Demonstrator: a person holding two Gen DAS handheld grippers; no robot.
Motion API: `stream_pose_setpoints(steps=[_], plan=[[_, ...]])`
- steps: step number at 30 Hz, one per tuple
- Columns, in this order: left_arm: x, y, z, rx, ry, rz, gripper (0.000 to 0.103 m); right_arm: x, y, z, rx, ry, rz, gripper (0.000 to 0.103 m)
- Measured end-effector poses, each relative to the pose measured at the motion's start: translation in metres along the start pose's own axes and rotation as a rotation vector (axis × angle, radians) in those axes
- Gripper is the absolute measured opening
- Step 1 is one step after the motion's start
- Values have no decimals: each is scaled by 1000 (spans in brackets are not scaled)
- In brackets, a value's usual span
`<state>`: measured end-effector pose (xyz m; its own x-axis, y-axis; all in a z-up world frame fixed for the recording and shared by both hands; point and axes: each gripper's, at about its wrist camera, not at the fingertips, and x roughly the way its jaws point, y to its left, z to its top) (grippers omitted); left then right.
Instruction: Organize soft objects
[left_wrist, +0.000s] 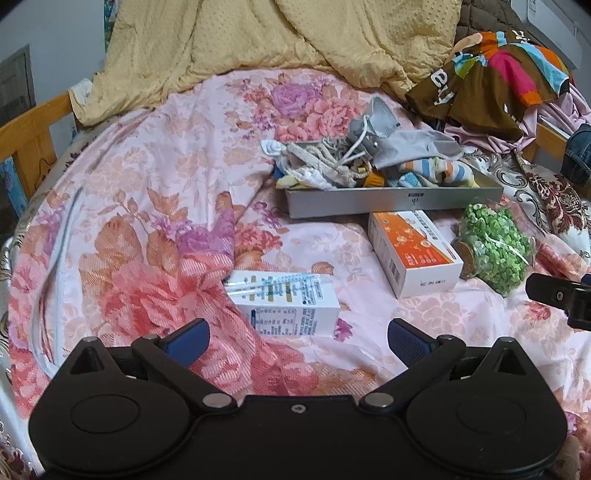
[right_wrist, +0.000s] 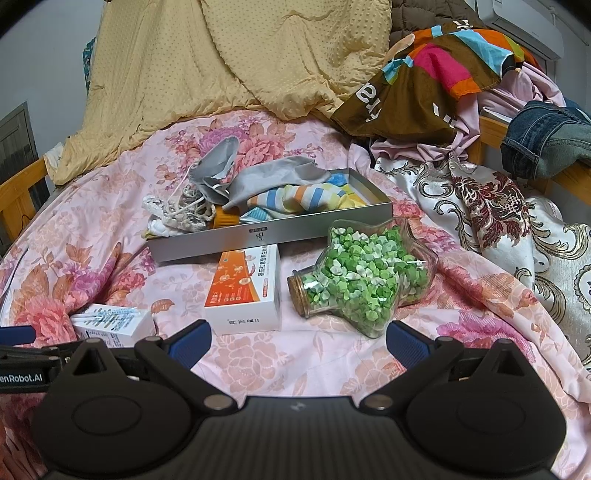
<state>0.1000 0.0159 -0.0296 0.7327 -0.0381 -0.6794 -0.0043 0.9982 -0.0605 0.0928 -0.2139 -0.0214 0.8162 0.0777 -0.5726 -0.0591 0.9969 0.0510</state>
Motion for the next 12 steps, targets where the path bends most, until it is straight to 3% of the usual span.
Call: stream_pose_setpoints(steps=[12], plan=[[-4, 0, 6, -35, 12, -32, 102, 0, 1, -9, -6, 7, 2, 103]])
